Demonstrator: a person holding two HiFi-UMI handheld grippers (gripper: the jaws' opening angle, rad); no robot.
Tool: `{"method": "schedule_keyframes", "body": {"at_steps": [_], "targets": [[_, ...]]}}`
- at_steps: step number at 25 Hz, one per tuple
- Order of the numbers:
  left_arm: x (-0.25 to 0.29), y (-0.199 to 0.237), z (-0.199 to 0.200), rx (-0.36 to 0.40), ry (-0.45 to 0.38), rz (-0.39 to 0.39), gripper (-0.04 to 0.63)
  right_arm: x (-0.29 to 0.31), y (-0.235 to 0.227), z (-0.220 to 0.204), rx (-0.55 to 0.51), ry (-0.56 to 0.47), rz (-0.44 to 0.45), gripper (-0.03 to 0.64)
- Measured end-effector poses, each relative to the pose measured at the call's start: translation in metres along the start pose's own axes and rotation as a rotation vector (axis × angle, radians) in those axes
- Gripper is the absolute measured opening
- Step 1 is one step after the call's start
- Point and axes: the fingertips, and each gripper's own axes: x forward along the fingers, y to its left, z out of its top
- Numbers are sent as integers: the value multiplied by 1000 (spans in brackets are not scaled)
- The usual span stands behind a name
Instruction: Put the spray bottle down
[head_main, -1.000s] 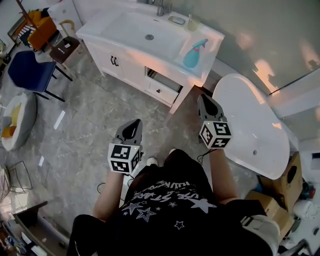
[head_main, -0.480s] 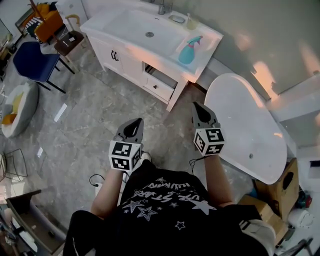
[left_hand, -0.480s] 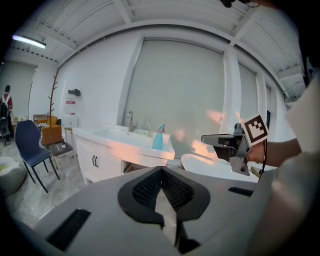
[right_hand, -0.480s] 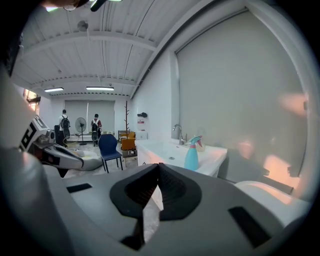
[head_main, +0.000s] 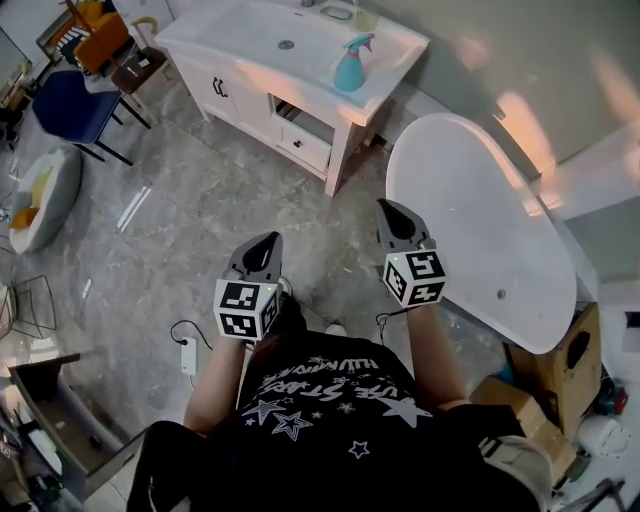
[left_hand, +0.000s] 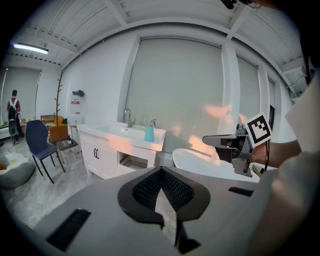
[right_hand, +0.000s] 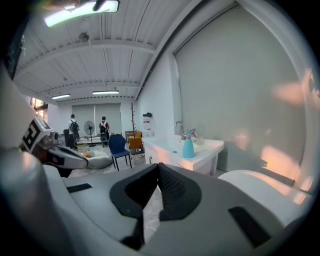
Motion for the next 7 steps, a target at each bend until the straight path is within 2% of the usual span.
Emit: {"method": "schedule_keyframes", "body": {"at_steps": [7], "targets": [[-32,-55,-34,-23,3,46,15,-57,-7,-38,6,30,41,11]]}}
